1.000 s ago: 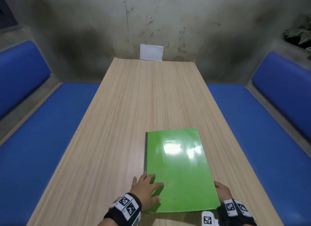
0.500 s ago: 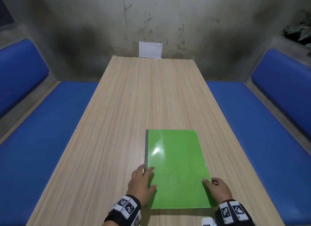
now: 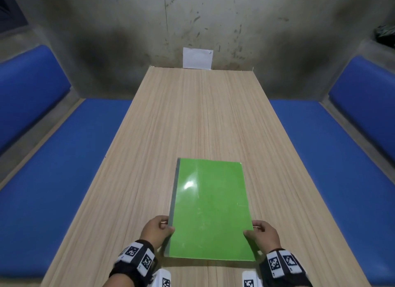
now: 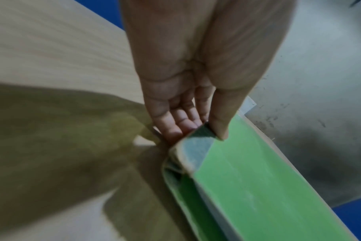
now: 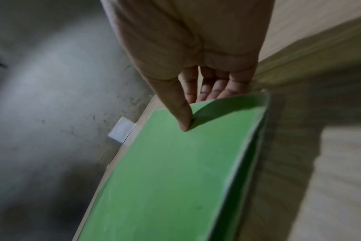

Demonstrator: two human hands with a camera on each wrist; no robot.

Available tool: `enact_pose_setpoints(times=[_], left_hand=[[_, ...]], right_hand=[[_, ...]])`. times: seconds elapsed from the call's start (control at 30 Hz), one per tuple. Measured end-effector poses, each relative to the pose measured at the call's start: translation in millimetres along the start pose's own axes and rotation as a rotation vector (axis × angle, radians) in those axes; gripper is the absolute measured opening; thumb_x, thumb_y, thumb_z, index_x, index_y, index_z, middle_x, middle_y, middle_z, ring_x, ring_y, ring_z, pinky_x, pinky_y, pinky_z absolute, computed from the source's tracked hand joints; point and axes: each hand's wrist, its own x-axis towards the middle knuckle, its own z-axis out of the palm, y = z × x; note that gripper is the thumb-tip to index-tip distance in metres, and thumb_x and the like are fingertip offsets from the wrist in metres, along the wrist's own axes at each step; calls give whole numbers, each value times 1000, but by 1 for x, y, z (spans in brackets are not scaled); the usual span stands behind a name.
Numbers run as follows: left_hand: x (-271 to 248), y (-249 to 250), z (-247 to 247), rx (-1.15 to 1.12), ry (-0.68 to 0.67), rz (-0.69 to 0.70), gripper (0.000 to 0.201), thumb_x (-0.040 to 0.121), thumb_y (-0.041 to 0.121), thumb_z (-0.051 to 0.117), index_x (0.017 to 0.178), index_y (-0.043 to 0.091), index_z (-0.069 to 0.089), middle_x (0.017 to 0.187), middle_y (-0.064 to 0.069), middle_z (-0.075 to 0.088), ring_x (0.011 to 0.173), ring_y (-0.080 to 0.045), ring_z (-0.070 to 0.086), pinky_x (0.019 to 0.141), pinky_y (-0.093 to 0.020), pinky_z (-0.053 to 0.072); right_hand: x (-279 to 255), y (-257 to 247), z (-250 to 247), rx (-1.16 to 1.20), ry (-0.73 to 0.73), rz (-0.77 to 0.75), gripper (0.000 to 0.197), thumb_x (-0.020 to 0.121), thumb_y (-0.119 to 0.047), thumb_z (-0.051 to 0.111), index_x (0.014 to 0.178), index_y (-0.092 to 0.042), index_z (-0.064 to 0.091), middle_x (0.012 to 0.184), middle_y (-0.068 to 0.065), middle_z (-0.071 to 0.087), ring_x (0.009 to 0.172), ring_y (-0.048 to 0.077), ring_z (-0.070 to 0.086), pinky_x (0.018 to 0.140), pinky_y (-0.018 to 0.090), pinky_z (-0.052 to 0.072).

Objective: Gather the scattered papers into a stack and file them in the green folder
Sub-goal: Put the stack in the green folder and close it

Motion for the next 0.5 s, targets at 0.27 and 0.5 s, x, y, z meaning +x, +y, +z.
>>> enact_pose_setpoints(times=[0.27, 0.5], left_hand=[[-2, -29, -22, -23, 132, 42, 35, 77, 9, 71, 110, 12, 61, 90, -11, 65, 86, -26, 63, 84, -41, 54], [-6, -35, -14, -73, 193, 74, 32, 78, 8, 69, 110, 9, 63, 88, -6, 64, 83, -21, 61, 78, -30, 51]], right_hand=[[-4, 13, 23, 309, -22, 45, 18, 81, 12, 58, 90, 1, 69, 89, 20, 71, 86, 36, 68, 85, 50, 54], [2, 23, 29, 384, 40, 59, 18, 72, 9, 69, 76, -8, 71, 93, 25, 71, 89, 40, 68, 87, 55, 52]])
